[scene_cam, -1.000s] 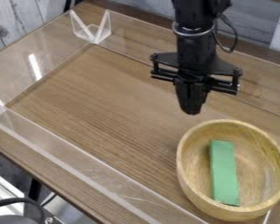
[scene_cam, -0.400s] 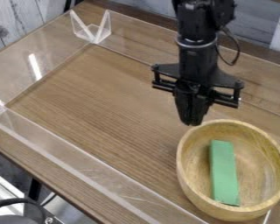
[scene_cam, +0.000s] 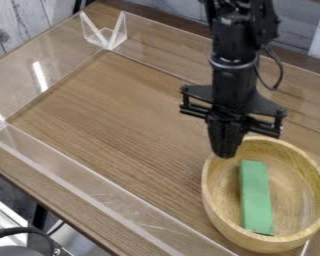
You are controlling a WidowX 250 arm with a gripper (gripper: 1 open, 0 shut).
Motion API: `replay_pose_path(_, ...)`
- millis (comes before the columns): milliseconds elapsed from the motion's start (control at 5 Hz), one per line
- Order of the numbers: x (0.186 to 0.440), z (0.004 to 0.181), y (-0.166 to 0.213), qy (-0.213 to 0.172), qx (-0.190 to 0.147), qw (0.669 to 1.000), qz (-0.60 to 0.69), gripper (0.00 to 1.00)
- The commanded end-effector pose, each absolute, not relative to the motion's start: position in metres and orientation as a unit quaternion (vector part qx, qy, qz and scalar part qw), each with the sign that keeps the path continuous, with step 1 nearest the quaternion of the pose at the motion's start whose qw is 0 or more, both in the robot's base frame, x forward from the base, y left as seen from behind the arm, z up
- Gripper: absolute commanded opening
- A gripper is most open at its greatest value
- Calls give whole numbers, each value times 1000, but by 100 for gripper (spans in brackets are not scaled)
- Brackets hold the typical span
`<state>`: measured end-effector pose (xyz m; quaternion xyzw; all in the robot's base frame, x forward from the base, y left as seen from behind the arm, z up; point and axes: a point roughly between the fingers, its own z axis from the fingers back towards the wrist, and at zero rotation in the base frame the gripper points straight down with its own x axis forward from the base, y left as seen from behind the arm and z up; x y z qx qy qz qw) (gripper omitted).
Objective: Remove the green block from inside the brown bowl and put it on the table
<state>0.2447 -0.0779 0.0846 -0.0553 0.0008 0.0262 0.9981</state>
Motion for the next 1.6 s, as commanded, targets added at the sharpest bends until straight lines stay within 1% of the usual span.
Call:
replay_pose_path(0,248,85,-85,-8,-59,998,17,0)
replay_pose_path(600,246,69,-93,5,-55,998,7,0)
replay_pose_path(1400,245,60,-95,17,-53,998,4,0)
